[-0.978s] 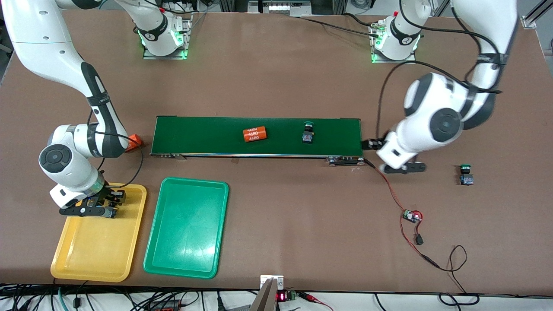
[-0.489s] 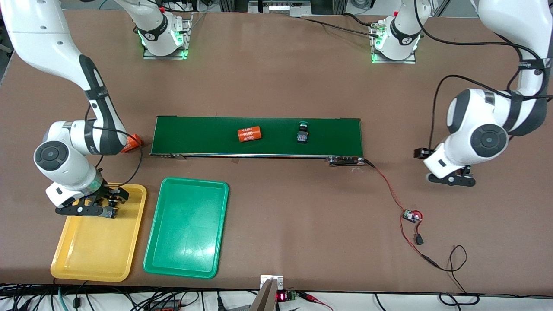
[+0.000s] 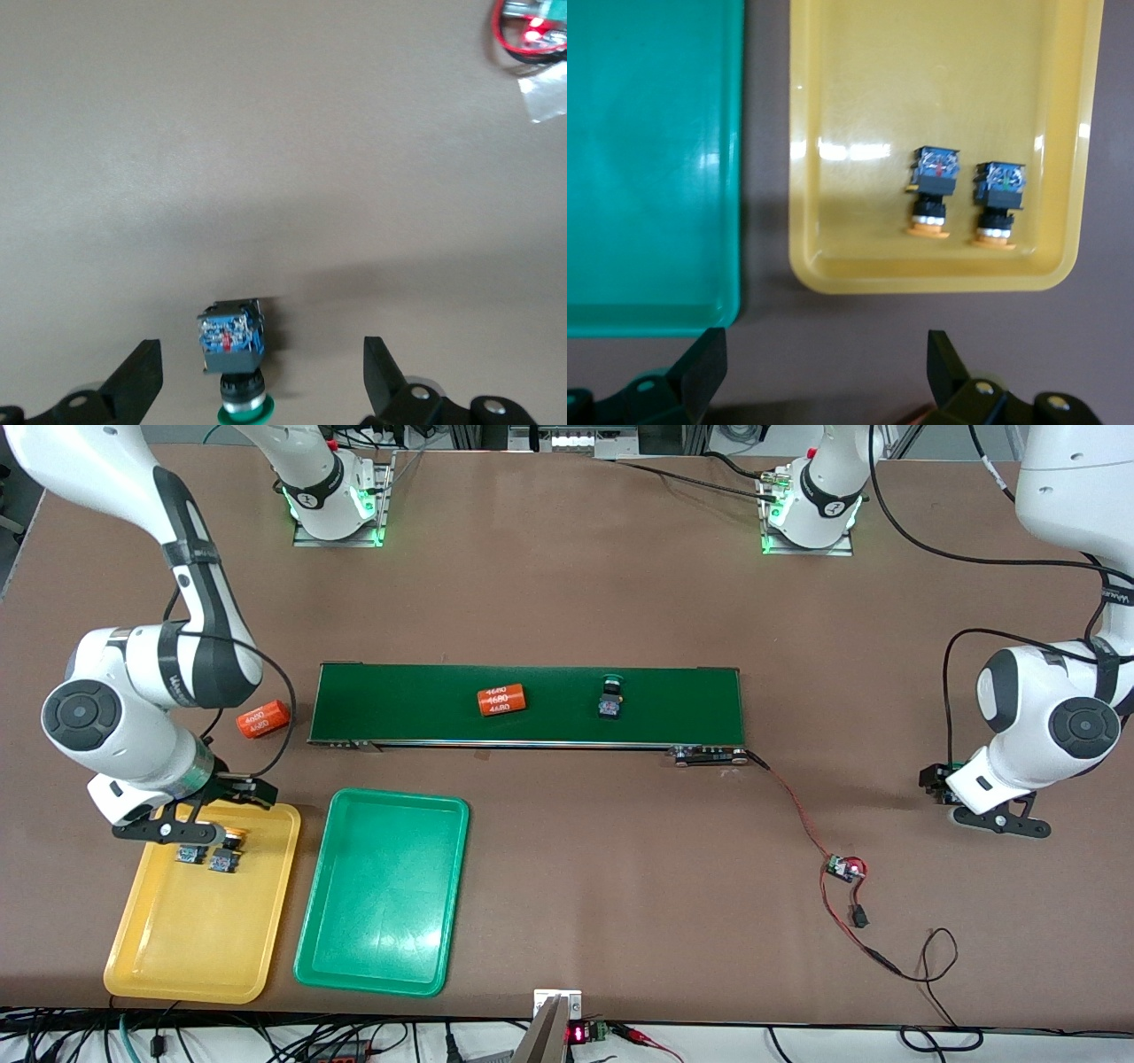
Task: Sort buttons by color to trays
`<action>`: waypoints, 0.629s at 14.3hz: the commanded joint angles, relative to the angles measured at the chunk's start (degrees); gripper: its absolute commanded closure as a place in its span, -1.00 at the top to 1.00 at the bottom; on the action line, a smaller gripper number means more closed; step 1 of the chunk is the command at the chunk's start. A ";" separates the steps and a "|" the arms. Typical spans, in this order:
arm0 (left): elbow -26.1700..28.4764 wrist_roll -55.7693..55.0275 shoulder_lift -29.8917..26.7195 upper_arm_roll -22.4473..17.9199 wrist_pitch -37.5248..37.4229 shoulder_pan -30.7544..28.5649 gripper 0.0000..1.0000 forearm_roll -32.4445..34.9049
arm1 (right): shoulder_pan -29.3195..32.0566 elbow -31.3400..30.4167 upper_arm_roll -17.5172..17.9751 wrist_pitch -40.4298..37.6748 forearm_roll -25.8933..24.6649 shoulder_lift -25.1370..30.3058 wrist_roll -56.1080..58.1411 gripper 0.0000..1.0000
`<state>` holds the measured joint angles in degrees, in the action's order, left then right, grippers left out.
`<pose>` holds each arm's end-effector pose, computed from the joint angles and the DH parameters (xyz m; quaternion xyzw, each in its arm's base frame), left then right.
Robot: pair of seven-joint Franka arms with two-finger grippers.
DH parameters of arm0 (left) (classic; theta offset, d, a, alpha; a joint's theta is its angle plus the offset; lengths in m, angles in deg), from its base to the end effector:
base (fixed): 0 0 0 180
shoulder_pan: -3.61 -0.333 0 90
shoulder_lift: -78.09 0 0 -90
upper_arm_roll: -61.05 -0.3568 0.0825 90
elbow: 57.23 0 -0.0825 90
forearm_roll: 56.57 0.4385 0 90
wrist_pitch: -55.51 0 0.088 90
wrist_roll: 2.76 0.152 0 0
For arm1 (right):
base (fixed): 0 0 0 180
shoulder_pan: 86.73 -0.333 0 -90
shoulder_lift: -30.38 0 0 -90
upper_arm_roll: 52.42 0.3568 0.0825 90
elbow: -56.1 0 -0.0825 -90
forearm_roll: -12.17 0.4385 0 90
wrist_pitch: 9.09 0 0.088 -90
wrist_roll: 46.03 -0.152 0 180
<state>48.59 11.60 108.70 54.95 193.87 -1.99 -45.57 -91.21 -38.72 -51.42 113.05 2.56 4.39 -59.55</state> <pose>0.6932 0.1476 0.1911 -0.9905 0.1013 0.0044 0.0932 0.7395 0.0560 0.3148 0.9973 -0.0272 0.0227 0.0648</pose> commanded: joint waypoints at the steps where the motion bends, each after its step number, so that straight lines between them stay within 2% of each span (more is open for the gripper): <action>1: -0.44 5.39 1.20 -1.11 4.35 -0.72 1.00 -1.59 | -3.07 -5.27 0.14 -1.90 0.47 5.41 -4.40 1.00; 3: -0.45 6.74 3.57 -1.64 5.68 -2.65 1.00 -3.51 | -3.52 -8.35 2.07 -3.39 3.17 8.75 -7.12 1.00; 5: -0.27 7.26 5.07 -1.64 5.69 -3.01 1.00 -10.18 | -3.61 -12.21 3.65 -3.40 4.07 11.91 -8.10 1.00; 7: -0.18 7.70 5.34 -1.64 5.69 -3.01 1.00 -10.81 | -3.52 -15.38 5.76 -3.66 4.16 14.91 -9.50 1.00; 8: -0.18 7.88 5.51 -1.64 5.69 -3.10 0.96 -10.91 | -3.52 -16.88 6.73 -3.57 4.16 16.22 -10.99 1.00; 9: -0.18 7.88 5.77 -1.64 5.69 -3.19 0.84 -10.91 | -3.52 -18.02 7.78 -3.57 4.16 16.93 -12.39 1.00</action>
<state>48.65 17.73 114.39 53.49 199.38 -5.30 -54.75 -95.14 -52.22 -45.52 109.41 5.90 17.51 -69.29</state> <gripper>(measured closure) 0.018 0.000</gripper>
